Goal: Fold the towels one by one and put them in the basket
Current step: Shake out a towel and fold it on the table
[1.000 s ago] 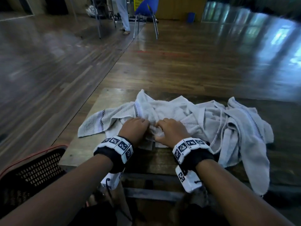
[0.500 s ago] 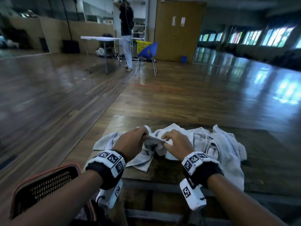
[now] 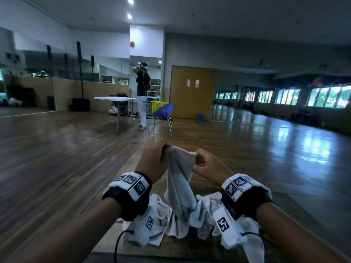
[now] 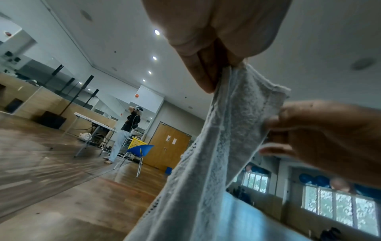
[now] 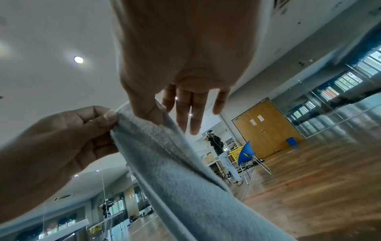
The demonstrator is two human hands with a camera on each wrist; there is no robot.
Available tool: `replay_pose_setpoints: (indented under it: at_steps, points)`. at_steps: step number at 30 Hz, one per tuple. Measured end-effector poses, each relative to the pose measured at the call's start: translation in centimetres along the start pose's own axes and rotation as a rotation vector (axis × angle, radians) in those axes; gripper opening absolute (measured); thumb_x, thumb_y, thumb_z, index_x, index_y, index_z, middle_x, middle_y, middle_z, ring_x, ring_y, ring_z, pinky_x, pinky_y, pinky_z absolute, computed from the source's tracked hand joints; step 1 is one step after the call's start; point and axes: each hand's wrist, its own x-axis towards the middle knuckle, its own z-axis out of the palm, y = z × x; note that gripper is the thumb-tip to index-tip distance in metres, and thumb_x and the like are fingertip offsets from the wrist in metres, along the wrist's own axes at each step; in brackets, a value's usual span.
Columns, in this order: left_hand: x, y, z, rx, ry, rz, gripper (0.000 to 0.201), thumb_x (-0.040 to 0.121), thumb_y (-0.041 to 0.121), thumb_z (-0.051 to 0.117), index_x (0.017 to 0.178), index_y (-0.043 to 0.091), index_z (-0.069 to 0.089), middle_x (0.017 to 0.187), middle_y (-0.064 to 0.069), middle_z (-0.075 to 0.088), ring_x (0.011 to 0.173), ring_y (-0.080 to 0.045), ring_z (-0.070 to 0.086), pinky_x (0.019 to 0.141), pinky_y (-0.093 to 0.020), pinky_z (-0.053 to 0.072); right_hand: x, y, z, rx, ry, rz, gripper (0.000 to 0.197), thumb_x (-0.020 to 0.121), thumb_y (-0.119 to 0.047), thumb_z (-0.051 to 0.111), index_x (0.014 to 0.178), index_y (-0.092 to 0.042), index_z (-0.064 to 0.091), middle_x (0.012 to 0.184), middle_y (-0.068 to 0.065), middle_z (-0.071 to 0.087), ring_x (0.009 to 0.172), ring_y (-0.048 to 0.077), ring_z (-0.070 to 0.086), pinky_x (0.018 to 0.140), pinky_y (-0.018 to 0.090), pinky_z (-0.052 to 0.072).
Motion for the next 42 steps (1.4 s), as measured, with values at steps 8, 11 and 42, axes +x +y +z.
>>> replay_pose_setpoints:
  at_steps: [8,11,42]
  points:
    - [2.2,2.3,-2.1,-0.018,0.061,-0.062,0.007,0.088,0.007,0.055,0.082,0.004,0.058,0.073,-0.009,0.061,0.067,-0.019,0.051,0.058,-0.019,0.028,-0.7,-1.6,-1.6,0.131,0.017,0.015,0.009,0.088,-0.015,0.058,0.093,-0.008,0.058,0.087,0.004,0.069,0.084,0.019,0.065,0.087,0.044,0.050]
    - [1.8,1.8,-2.8,-0.046,0.033,-0.115,0.007,0.087,0.005,0.056,0.085,0.012,0.055,0.081,-0.009,0.064,0.074,-0.021,0.057,0.061,-0.021,0.034,-0.6,-2.3,-2.3,0.238,0.086,0.029,0.006,0.090,-0.015,0.056,0.092,-0.008,0.056,0.083,0.005,0.067,0.078,0.019,0.063,0.085,0.044,0.050]
    - [1.9,1.4,-10.9,0.044,-0.009,-0.207,0.018,0.084,0.000,0.062,0.098,0.005,0.071,0.081,-0.013,0.070,0.054,-0.020,0.061,0.048,-0.022,0.052,-4.8,0.2,-10.3,-0.378,0.038,0.109,0.001,0.084,-0.017,0.066,0.083,-0.018,0.066,0.078,-0.005,0.062,0.072,0.011,0.057,0.056,0.016,0.036]
